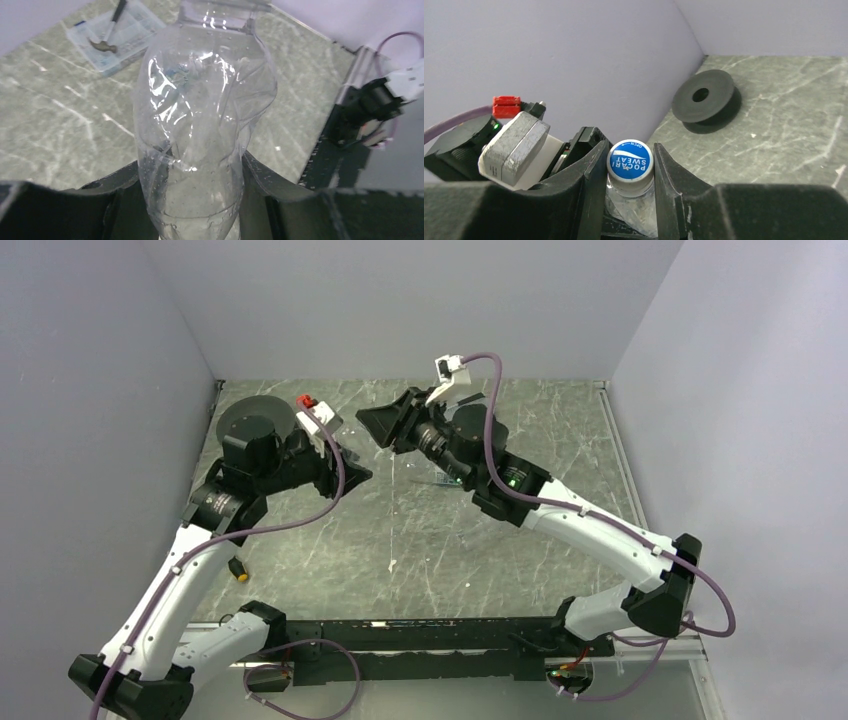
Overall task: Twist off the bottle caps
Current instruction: Unscrew the bottle cap from the plastic bottle.
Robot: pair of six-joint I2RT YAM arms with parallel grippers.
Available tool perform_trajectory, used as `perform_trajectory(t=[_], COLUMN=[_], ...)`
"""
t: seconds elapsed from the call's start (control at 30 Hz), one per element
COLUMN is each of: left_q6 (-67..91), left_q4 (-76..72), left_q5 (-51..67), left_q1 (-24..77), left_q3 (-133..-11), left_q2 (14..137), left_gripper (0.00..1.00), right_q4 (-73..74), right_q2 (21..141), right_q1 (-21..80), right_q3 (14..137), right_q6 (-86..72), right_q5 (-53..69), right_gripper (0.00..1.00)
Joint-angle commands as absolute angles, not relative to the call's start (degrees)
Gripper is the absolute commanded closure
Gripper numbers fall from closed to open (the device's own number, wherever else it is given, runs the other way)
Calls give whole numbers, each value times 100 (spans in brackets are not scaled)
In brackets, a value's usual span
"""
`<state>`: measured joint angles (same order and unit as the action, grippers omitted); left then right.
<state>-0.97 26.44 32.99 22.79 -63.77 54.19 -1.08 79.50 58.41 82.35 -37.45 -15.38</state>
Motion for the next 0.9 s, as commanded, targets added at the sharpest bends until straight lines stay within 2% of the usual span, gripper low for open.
perform_trajectory(t=[0.0,0.13,0.47,0.57,0.67,0.7,0.73,0.77,0.8,0.83,0.87], left_q6=[698,1053,1821,2074,1600,1350,1109,870,577,276,-6], left_q4=[2219,2063,1664,1483,1860,2077,2276,2476,2645,2763,2825], left_q5=[4487,5174,6693,7011,6812,6600,6280,5903,5496,5128,4766], left_q1=[2303,2303,2303,2303,2303,2303,2303,2303,2303,2303,2303], left_q3=[-6776,-6844,-6955,-6942,-7042,-7089,-7127,-7163,-7192,-7212,-7214], left_q2=[5368,5362,5435,5479,5493,5501,5502,5502,5512,5519,5508], left_gripper=[72,73,82,81,81,81,75,74,75,75,76], right_q4=[-952,-1391,-2181,-2152,-1748,-1559,-1386,-1244,-1128,-1118,-1139], right_q2=[7727,7574,7031,6994,6987,6981,6956,6902,6818,6733,6653], right_q1=[5281,5099,5041,5036,5036,5036,5036,5059,5128,5230,5356], right_q3=[7945,7759,7259,7315,7511,7590,7631,7651,7627,7553,7494], right_q6=[-3630,-3234,-2614,-2492,-2336,-2304,-2287,-2285,-2293,-2283,-2248], right_q5=[453,1688,3127,3329,3065,2752,2415,1914,1280,695,206], right_gripper=[100,100,100,100,100,86,57,33,14,2,1])
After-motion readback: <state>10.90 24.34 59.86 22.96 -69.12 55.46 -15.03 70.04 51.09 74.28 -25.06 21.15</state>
